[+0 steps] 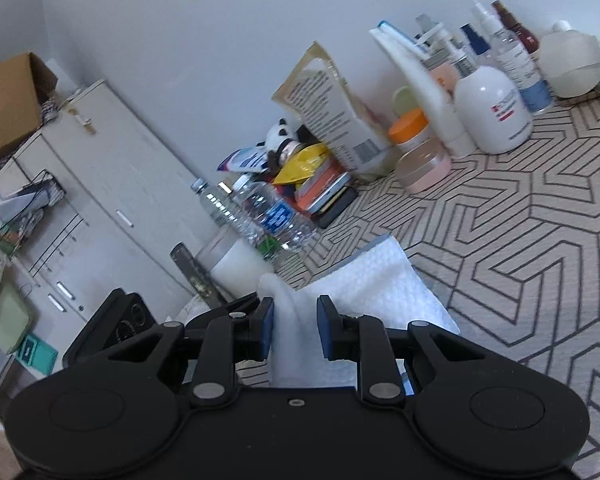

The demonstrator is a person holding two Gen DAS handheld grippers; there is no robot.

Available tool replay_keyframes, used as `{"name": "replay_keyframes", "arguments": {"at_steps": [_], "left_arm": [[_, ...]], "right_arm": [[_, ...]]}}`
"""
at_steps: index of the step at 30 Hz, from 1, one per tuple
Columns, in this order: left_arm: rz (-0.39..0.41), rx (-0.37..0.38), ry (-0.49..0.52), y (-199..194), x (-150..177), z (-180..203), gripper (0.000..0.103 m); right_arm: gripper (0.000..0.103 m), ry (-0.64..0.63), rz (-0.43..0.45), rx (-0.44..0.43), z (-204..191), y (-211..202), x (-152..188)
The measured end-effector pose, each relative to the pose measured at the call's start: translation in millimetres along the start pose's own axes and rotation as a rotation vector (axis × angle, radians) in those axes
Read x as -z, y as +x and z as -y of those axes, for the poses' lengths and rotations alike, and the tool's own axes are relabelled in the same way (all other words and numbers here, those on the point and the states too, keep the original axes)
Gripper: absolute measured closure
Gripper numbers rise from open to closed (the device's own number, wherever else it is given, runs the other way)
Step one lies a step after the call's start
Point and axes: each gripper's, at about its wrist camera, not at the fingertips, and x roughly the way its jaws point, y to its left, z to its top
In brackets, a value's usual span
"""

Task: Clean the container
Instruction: 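Wipe the container's outer wall with the wipe in the right tool, then rub the wipe along the container's rim with the right tool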

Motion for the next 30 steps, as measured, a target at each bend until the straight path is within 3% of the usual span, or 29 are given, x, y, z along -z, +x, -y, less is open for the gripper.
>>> {"name": "replay_keyframes", "arguments": {"at_steps": [8,18,30], "left_arm": [[0.001,-0.004,0.007,2.6,-0.5,-1.9,0.029],[-0.008,0.004,-0.051,5.5,-1.5,-13.0,0.029],[-0.013,0.01,-0.061,4.9,-0.7,-14.2,0.029]], "right_arm": [[0.077,0.02,0.029,0.057,6.1,-7.2,-2.1],[0.073,-0.204,-0.034,0.172,-27.6,-2.0,19.4],[0.071,-0.195,-0.036,0.199,-22.2,-1.8,21.4]]}}
